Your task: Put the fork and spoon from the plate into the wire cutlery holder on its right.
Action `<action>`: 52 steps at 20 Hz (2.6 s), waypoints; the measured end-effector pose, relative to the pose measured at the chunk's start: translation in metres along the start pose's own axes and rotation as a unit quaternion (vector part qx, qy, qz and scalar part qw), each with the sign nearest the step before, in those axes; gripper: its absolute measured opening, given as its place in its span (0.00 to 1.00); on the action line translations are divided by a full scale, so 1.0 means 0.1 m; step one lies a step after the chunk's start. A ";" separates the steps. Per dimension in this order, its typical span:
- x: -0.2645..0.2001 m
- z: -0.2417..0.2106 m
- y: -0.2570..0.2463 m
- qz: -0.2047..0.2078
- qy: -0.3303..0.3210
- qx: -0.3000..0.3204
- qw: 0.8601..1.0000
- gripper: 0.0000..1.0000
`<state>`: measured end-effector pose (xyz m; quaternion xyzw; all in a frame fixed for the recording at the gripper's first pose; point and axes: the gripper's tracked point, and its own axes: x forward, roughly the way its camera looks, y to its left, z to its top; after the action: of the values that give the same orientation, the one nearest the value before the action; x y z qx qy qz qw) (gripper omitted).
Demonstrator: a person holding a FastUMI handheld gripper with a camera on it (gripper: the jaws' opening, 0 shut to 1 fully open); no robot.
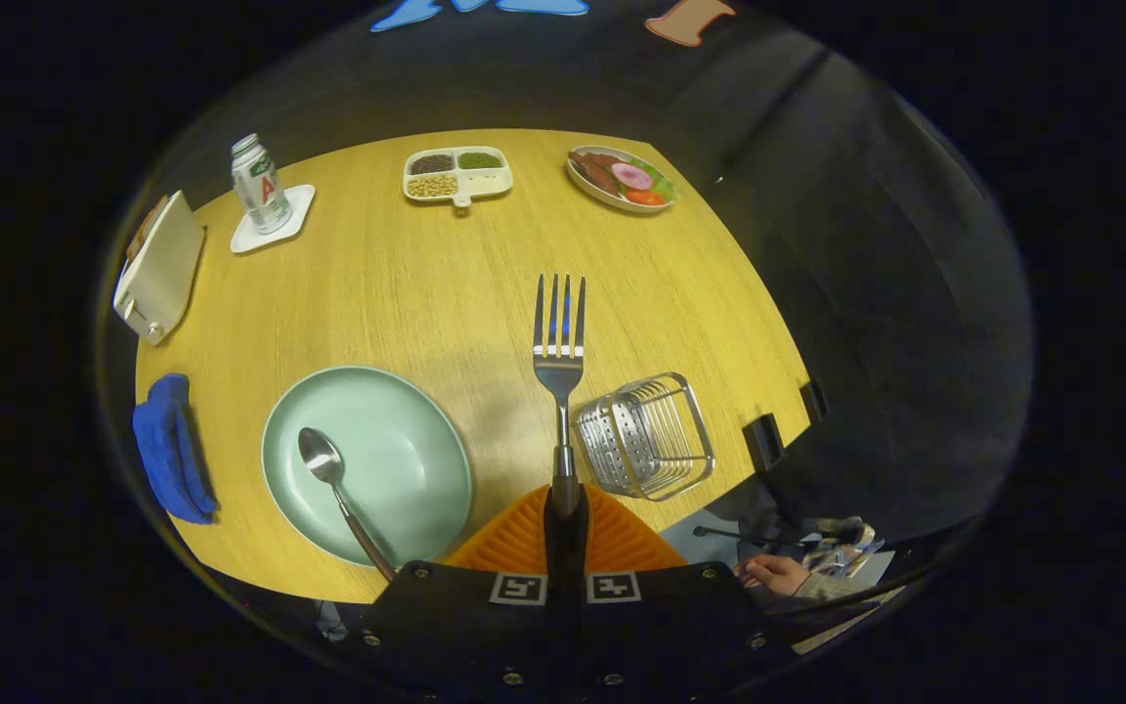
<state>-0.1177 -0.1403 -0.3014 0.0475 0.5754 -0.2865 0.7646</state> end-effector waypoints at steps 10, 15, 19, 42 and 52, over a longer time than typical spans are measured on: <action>0.07 -0.49 -0.45 -0.014 0.111 0.071 0.991 0.01; 0.19 -0.60 -0.40 0.010 0.159 0.077 0.984 0.01; 0.26 -0.61 -0.43 0.017 0.183 0.080 0.980 0.01; -0.08 0.07 -0.34 0.012 0.022 -0.037 0.999 0.37; -0.25 -0.17 0.72 0.068 -0.015 -0.191 0.979 0.37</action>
<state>-0.1007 -0.0642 -0.3027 -0.0648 0.6035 -0.1197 0.7857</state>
